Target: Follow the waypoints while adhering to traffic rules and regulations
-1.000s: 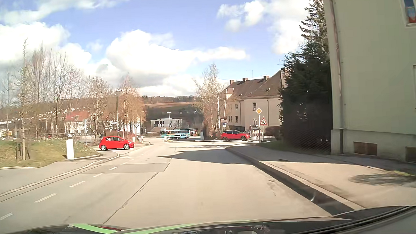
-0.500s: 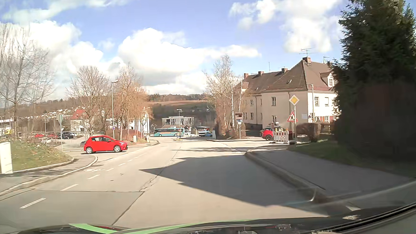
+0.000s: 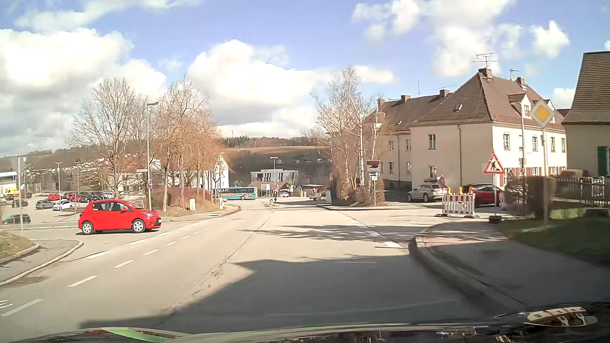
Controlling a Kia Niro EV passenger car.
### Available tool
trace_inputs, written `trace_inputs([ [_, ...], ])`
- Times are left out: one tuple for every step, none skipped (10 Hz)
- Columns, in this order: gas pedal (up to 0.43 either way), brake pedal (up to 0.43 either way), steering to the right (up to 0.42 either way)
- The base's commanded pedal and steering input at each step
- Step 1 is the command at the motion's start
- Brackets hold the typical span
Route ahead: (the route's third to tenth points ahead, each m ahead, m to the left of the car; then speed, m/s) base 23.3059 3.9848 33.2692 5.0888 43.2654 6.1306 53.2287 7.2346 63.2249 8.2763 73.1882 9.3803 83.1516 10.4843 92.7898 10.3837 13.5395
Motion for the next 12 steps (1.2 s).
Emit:
trace_inputs([
  [0.0,0.067,-0.014],
  [0.0,0.085,-0.014],
  [0.0,0.104,-0.014],
  [0.0,0.122,-0.012],
  [0.0,0.14,-0.01],
  [0.0,0.146,-0.008],
  [0.0,0.159,-0.007],
  [0.0,0.159,-0.007],
  [0.0,0.165,-0.007],
  [0.0,0.165,-0.006],
  [0.0,0.165,-0.006],
  [0.0,0.171,-0.004],
])
